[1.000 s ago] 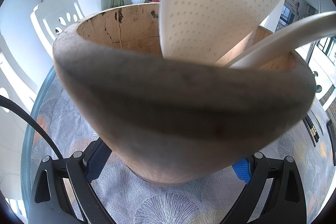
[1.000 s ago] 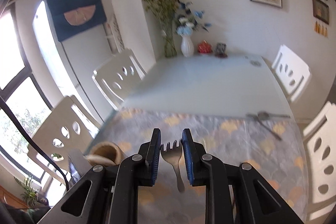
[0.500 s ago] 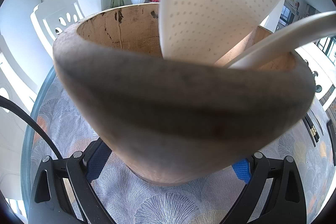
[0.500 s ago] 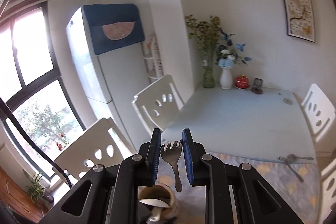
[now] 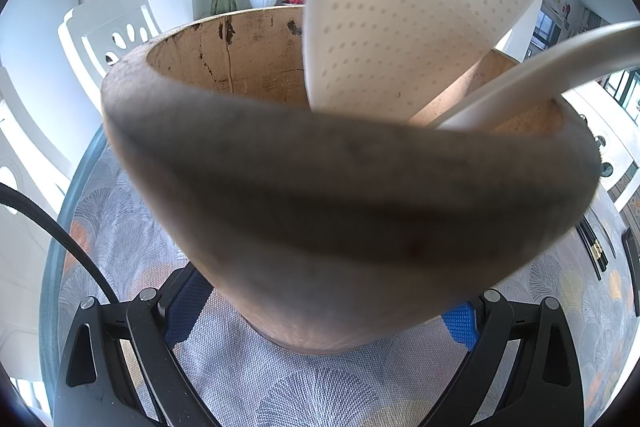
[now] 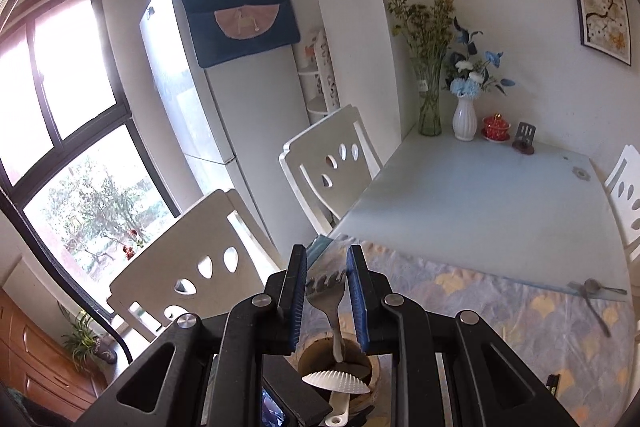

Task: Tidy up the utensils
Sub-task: 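Carry the silver fork with the right tool over the wooden cup, then open the right tool to drop the fork into the wooden cup, then reach the right tool to the silver spoon beside the chopsticks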

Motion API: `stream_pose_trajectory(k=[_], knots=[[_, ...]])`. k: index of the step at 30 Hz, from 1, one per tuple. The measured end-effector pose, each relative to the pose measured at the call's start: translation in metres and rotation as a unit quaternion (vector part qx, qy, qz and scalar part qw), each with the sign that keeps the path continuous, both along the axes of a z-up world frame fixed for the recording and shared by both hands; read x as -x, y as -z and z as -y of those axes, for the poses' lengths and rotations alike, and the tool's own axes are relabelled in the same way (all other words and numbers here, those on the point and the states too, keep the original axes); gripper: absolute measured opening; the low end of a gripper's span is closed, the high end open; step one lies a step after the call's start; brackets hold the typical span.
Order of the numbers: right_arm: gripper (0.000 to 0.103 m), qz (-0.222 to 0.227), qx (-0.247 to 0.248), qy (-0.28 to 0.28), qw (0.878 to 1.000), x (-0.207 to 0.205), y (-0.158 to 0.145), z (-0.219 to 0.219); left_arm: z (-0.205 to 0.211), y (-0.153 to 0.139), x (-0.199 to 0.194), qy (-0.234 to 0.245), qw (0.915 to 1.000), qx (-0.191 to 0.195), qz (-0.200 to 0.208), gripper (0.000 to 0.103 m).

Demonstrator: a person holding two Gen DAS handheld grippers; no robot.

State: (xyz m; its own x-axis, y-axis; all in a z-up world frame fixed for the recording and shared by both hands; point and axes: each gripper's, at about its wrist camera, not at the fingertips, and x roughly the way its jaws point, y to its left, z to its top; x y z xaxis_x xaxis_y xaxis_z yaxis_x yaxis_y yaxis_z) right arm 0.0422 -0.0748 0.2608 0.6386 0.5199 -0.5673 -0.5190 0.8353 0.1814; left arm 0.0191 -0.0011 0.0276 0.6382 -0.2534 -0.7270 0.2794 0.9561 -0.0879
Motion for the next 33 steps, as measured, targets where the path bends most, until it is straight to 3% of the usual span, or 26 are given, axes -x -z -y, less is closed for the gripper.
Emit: stream_pose_trajectory(k=[7, 9, 13, 19, 24, 28, 33], knots=[[0.021, -0.032, 0.012, 0.01, 0.999, -0.005, 0.005, 0.006, 0.001, 0.001, 0.001, 0.001, 1.0, 0.002, -0.002, 0.097], [0.026, -0.032, 0.009, 0.015, 0.999, -0.002, 0.002, 0.012, 0.001, 0.001, 0.002, 0.001, 1.0, 0.003, -0.002, 0.097], [0.049, -0.018, 0.001, 0.041, 0.999, 0.007, -0.008, 0.034, 0.005, 0.001, 0.005, 0.001, 1.0, 0.003, -0.002, 0.097], [0.052, -0.008, -0.017, 0.113, 0.993, 0.028, -0.025, 0.091, 0.006, 0.002, 0.006, 0.001, 1.0, 0.003, -0.003, 0.097], [0.055, 0.026, -0.026, 0.203, 0.978, 0.061, -0.05, 0.158, 0.006, 0.002, 0.005, 0.001, 1.0, 0.003, -0.003, 0.097], [0.082, 0.066, -0.021, 0.271, 0.96, 0.091, -0.067, 0.205, 0.006, 0.002, 0.005, 0.001, 1.0, 0.004, -0.003, 0.097], [0.084, 0.068, 0.0, 0.331, 0.941, 0.111, -0.068, 0.249, 0.006, 0.002, 0.004, 0.001, 1.0, 0.002, -0.004, 0.098]])
